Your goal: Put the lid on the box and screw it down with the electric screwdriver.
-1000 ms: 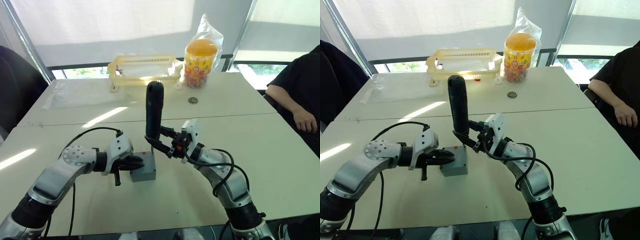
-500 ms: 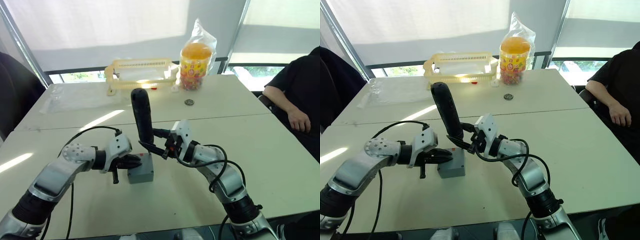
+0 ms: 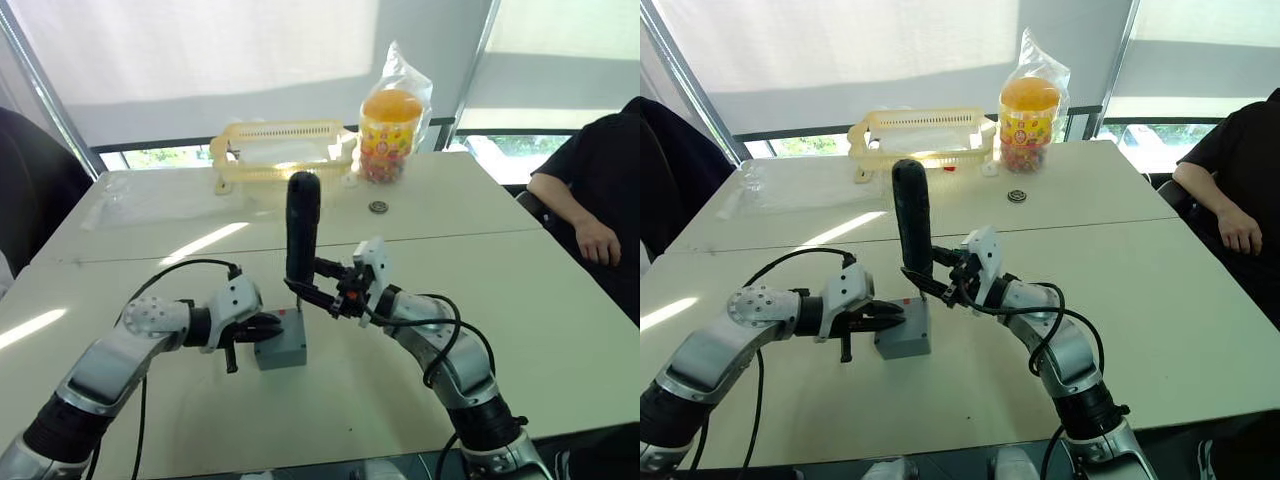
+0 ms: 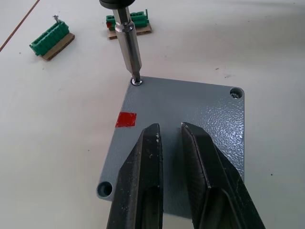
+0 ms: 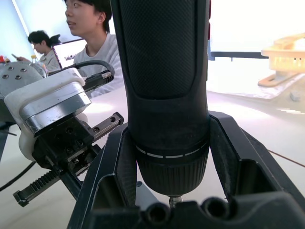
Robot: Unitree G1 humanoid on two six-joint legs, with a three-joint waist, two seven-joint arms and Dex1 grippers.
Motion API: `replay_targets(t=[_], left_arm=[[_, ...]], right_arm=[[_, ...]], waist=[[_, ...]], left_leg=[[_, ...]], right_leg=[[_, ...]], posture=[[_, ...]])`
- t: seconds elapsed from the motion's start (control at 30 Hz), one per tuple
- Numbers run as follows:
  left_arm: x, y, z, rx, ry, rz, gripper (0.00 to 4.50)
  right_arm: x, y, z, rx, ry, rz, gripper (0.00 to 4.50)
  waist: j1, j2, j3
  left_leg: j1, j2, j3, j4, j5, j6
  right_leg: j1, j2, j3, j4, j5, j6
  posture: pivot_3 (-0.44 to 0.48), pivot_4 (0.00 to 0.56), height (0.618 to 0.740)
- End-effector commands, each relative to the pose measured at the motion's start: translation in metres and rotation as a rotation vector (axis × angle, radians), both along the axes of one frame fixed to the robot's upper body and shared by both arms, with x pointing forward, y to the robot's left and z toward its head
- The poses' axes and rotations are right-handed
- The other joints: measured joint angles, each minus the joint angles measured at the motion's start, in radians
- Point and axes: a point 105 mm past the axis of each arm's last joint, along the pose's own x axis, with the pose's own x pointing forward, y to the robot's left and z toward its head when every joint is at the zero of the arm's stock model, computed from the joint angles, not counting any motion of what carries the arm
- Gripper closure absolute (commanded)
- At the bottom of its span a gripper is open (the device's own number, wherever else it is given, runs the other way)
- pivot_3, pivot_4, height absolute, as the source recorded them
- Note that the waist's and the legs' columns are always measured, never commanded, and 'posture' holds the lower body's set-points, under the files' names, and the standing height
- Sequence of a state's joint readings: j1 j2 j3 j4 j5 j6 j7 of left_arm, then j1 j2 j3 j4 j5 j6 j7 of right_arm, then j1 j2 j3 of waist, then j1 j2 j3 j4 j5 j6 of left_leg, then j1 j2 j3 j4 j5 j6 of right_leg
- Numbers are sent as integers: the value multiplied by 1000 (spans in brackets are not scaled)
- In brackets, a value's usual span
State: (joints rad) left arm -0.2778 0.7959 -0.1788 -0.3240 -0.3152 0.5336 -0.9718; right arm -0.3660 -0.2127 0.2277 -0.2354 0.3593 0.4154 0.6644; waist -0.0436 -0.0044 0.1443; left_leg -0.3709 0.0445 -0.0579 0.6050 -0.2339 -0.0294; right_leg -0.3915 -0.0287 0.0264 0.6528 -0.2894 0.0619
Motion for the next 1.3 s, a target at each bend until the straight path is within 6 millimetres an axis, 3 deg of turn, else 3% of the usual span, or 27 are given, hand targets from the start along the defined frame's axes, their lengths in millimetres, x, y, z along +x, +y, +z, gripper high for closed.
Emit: replay_targets(t=[0.03,0.2,0.43,0.8,1.3], left_arm=[[-3,8,-28,38,80,51,3833],[-4,9,-33,26,93,64,3833],[-5,11,-34,20,105,72,3833],[-11,14,-38,26,121,81,3833],[-18,24,-28,-20,109,125,3833]], right_arm=[[-17,12,-48,-81,198,73,2723],[-22,15,-50,-145,154,97,2723],[-23,16,-79,-276,200,99,2723],[-18,11,-95,-341,253,70,2723],[-3,13,-59,-269,133,13,2723]], waist=[[-1,1,-1],[-1,1,-1],[-3,1,-4],[-4,3,-9],[-1,3,-7]], left_leg=[[0,0,0,-1,0,0],[3,0,1,-8,0,0],[16,2,1,-13,-2,0],[16,4,0,-15,-4,-2],[15,5,-2,-15,-9,-10]], right_leg=[[0,0,0,-1,0,0],[0,1,0,-2,0,-1],[4,0,0,-5,-4,-5],[3,0,1,-6,-5,-7],[1,-1,3,-8,-8,-7]], posture=[[0,150,740],[0,150,740],[0,150,740],[0,150,740],[0,150,740]])
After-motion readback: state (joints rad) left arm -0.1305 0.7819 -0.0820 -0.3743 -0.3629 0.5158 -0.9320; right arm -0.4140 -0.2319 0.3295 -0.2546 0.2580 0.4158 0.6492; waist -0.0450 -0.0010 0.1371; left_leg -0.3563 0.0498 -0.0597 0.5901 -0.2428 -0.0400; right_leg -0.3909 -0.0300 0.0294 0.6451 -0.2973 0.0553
